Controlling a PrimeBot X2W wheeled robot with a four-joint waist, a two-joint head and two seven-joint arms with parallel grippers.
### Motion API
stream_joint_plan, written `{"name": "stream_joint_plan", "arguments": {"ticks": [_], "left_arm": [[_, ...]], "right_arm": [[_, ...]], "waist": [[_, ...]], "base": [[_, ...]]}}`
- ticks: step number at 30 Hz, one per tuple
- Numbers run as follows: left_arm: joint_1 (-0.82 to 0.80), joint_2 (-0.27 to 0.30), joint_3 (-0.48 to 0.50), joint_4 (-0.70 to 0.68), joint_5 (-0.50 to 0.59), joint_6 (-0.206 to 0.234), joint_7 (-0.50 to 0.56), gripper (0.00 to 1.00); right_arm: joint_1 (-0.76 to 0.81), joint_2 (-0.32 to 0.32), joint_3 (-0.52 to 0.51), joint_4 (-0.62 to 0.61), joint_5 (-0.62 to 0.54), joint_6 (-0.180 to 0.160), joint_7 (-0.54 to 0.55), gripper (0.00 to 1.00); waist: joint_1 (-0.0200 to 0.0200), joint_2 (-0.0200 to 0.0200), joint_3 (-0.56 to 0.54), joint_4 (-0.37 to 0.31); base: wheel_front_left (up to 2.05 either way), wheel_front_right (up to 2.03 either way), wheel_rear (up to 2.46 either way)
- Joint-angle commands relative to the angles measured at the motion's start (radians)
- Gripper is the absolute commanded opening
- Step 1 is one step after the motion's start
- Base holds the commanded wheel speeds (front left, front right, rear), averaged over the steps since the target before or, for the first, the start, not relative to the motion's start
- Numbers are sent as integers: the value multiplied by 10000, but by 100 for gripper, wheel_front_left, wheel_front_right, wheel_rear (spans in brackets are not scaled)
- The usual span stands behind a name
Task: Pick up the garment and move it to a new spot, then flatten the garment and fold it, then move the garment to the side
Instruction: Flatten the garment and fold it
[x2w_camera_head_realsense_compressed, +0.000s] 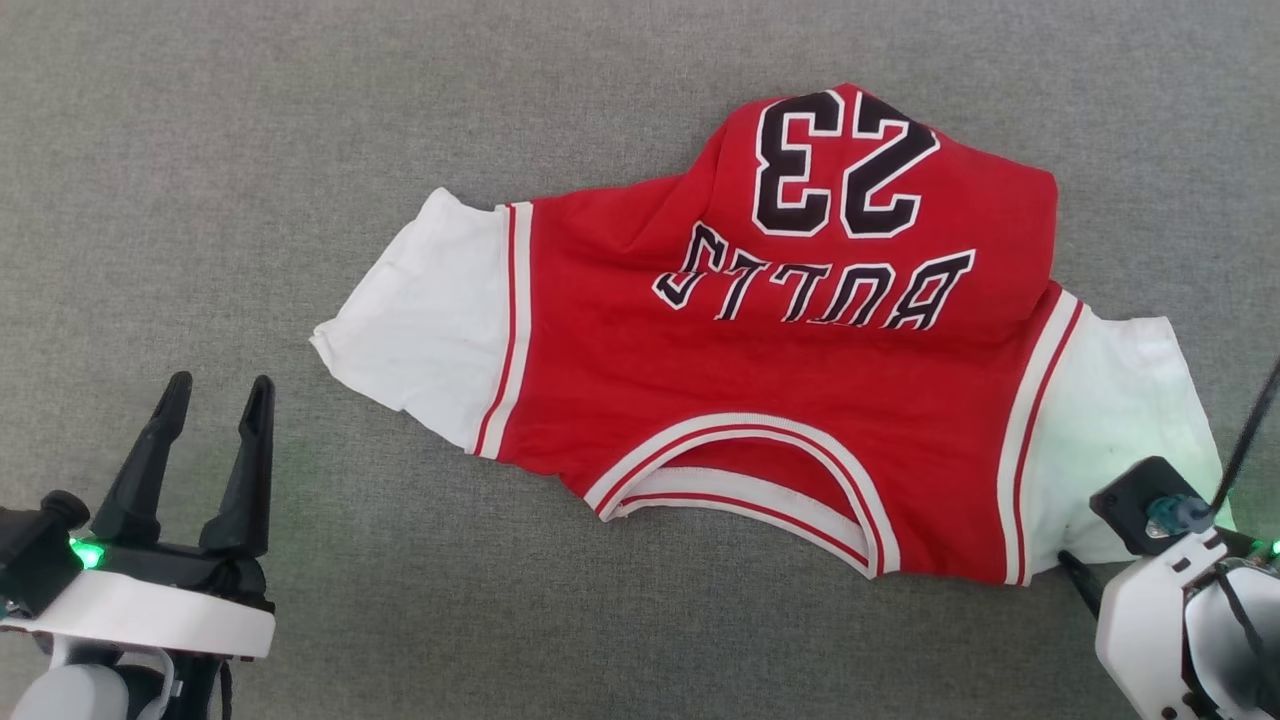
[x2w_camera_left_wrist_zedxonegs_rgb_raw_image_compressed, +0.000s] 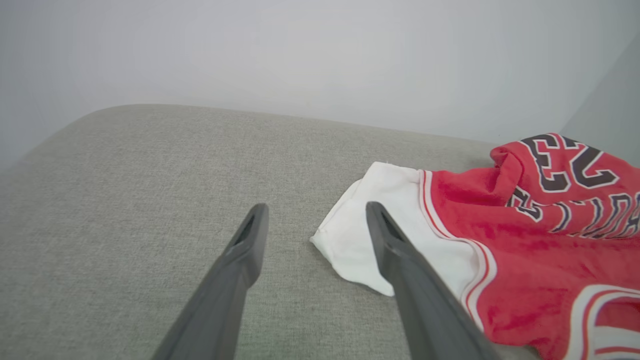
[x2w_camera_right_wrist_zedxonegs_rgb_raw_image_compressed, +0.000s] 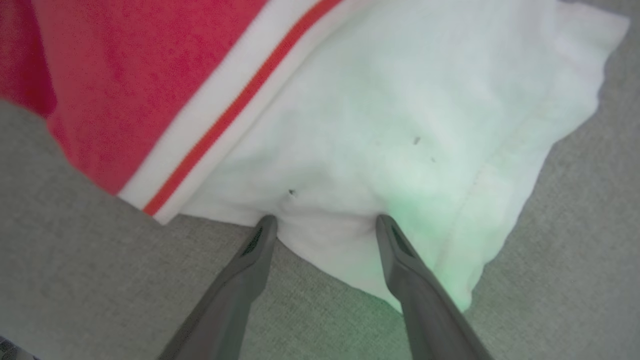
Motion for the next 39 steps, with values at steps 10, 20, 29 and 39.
{"name": "stream_joint_plan", "arguments": {"ticks": [10,20,29,39], "left_arm": [[-539,1525,-693,-305,209,27,-47,100],[-2789,5907,-5016,-1202,-1612,27,399,100],[-6180,7491,-9580,-1676,-4151,27,3425,100],[-8327,6792,-11870,339,-3935,27,2918,100]], "right_arm": [[-397,650,270,1154,-543,-34,-390,0],[-860,1078,491,1311,-763,-34,-670,0],[-1308,1456,1017,1544,-878,-31,-791,0],[-1635,1808,1207,1797,-1014,-31,-762,0]], "waist": [[0,-1,128,-72],[0,-1,178,-339],[0,-1,429,-721],[0,-1,879,-1026]], "base": [[0,0,0],[0,0,0],[0,0,0],[0,0,0]]}}
